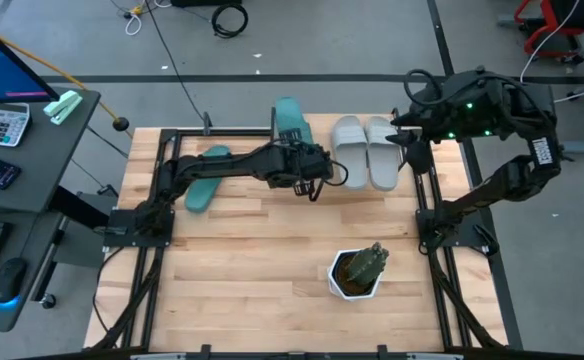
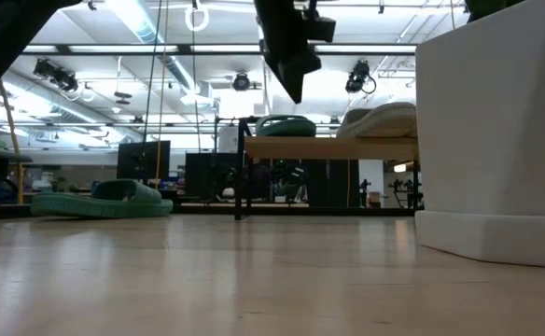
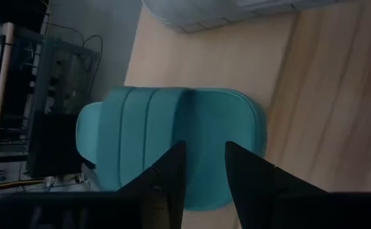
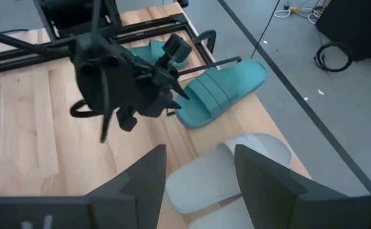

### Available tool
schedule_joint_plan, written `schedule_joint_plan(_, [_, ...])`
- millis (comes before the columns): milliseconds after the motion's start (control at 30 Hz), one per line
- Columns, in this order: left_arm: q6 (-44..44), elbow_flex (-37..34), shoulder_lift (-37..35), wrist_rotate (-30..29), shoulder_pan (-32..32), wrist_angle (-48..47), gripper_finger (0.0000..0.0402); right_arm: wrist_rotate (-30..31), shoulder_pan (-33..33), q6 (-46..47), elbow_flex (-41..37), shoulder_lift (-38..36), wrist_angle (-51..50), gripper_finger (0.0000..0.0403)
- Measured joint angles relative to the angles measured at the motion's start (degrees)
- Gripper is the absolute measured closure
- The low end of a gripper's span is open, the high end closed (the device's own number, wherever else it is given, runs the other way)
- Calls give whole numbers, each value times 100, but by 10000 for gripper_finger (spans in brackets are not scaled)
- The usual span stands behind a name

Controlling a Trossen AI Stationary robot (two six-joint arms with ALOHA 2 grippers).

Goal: Pick and place slides into the shelf
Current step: Put the right green slipper on the shelf

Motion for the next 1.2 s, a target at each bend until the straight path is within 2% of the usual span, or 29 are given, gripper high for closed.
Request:
schedule_joint_plan(267, [111, -564, -2, 7, 216, 219, 291, -1, 1, 0, 0, 11, 0, 210])
schedule_joint_plan(467, [114, -678, -2, -64, 246, 523, 297, -1, -1, 4, 0, 13, 0, 210])
schedule_joint_plan(600, [158, -678, -3, -81, 242, 589, 325, -1, 2, 28, 0, 13, 0, 210])
schedule_joint_plan(767, [411, -678, -2, -129, 250, 585, 392, 1, 1, 51, 0, 13, 0, 210])
schedule_joint_plan(1200, [534, -676, -73, -125, 205, 184, 399, 1, 1, 98, 0, 13, 0, 210])
